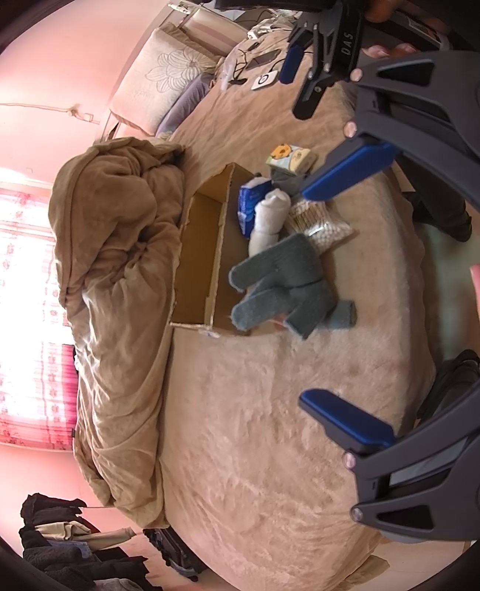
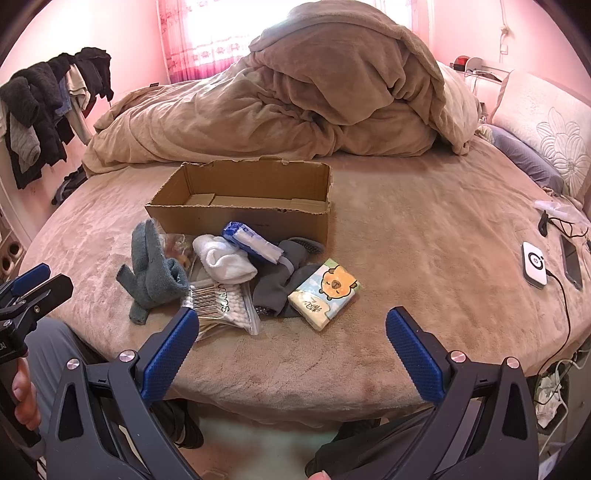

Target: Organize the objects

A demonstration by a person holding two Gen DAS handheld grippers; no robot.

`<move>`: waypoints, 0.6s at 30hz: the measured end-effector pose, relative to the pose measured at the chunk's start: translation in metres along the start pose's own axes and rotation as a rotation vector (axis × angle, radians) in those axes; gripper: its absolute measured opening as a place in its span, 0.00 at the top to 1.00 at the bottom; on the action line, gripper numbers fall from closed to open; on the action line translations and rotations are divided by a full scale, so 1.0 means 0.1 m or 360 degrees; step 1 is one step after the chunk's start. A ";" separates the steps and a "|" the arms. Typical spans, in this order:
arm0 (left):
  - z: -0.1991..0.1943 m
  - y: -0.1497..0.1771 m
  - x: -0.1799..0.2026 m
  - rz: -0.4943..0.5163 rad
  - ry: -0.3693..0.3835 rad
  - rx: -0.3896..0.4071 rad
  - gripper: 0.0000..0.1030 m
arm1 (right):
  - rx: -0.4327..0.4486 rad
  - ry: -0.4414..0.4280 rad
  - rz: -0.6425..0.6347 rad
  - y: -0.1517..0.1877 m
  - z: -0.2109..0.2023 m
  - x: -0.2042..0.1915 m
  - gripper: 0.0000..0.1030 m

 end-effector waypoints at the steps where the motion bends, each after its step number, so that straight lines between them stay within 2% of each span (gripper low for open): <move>1: 0.00 0.00 0.00 -0.0001 0.0000 0.0000 0.00 | 0.0001 0.0002 0.0000 0.00 0.00 0.00 0.00; 18: -0.04 -0.03 0.01 -0.0005 0.0002 0.0016 0.00 | 0.0000 0.0000 0.0000 0.00 0.00 0.00 0.00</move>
Point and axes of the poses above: each gripper's, at about its wrist camera, not at the fingertips, and z roughly the way its jaws point, x to its right, y to its underside, the point moved 4 cm from there along z, roughly the way its jaws point
